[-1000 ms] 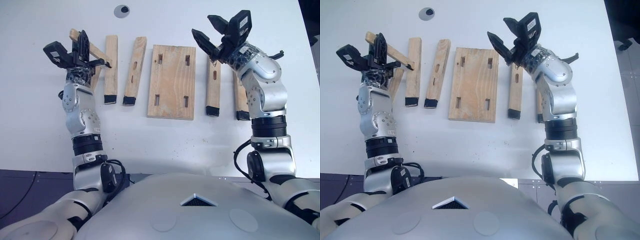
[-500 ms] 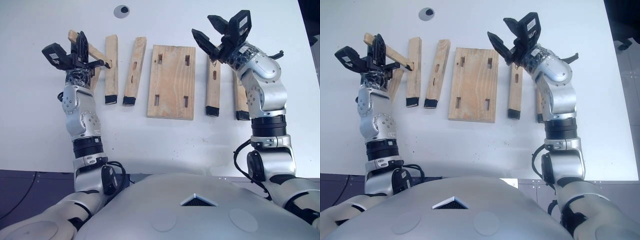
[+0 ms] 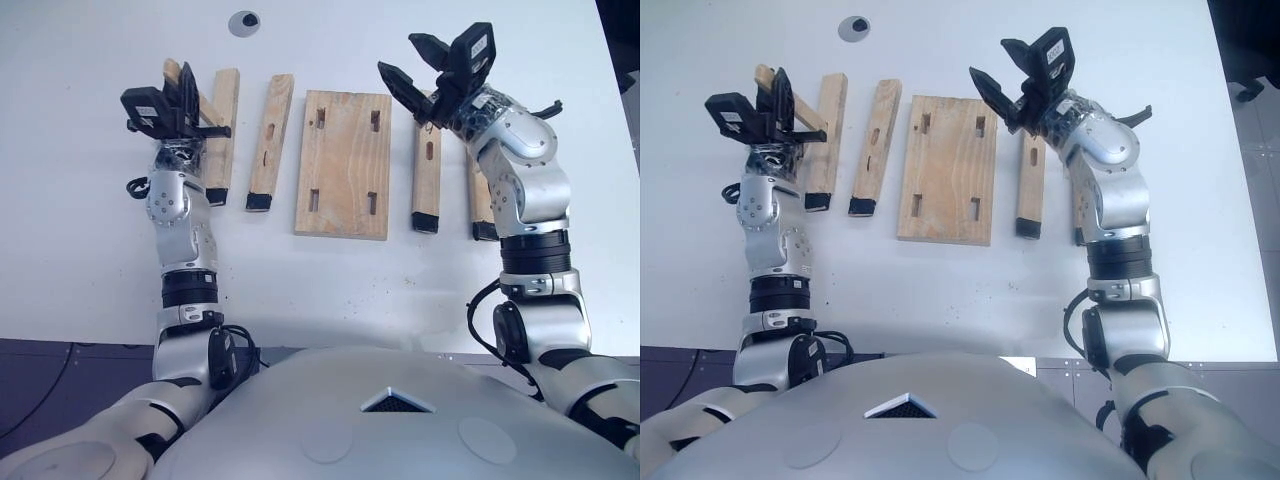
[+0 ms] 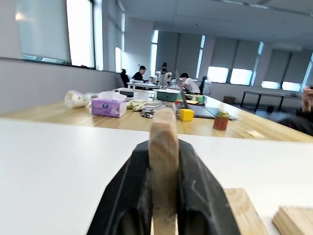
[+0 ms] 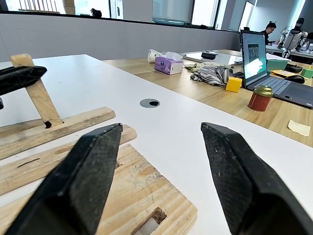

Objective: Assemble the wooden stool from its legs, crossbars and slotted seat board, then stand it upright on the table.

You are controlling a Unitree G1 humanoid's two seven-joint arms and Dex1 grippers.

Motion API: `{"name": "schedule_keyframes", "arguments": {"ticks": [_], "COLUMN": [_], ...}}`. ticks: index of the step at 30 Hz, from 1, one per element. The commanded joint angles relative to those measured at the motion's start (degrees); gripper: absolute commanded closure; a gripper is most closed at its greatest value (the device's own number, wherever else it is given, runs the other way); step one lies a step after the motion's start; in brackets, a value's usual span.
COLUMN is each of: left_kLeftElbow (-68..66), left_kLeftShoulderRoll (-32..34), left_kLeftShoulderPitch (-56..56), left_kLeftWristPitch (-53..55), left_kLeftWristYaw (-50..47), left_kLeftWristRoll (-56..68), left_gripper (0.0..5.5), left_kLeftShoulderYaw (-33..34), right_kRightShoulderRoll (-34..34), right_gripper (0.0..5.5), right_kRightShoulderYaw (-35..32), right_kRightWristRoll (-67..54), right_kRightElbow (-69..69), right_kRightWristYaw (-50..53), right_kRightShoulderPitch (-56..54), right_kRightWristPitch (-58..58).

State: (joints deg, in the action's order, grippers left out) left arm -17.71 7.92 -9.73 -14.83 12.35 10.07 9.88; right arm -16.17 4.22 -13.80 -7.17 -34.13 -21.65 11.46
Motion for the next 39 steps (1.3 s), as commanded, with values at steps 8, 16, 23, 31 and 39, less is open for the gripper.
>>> {"name": "schedule_keyframes", "arguments": {"ticks": [8,16,23,31,39], "left_kLeftElbow": [-6.5,3.8,25.5,31.8,29.4], "left_kLeftShoulderRoll": [-0.3,2.4,6.2,4.4,6.6], "left_kLeftShoulderPitch": [4.4,7.7,18.6,19.7,20.1], "left_kLeftWristPitch": [0.4,3.8,31.1,47.1,49.5], "left_kLeftWristYaw": [0.5,-1.1,1.0,-0.4,-1.6], "left_kLeftWristRoll": [-2.4,-2.5,3.1,8.3,3.6], "left_gripper": [5.13,4.26,3.17,2.04,2.75], "left_kLeftShoulderYaw": [-2.5,-0.9,-0.9,-1.4,-3.5], "right_kRightShoulderRoll": [0.6,0.9,0.3,0.1,0.3], "right_gripper": [2.54,2.54,2.54,2.54,2.54], "right_kRightShoulderYaw": [0.4,0.7,0.0,0.7,0.8], "right_kRightWristRoll": [0.2,0.6,0.8,1.0,0.7], "right_kRightElbow": [0.2,0.9,1.8,2.5,3.1], "right_kRightWristYaw": [0.1,0.6,1.2,0.7,0.6], "right_kRightShoulderPitch": [-0.7,0.2,1.5,2.1,2.1], "right_kRightWristPitch": [0.6,0.1,-0.3,0.2,0.8]}}
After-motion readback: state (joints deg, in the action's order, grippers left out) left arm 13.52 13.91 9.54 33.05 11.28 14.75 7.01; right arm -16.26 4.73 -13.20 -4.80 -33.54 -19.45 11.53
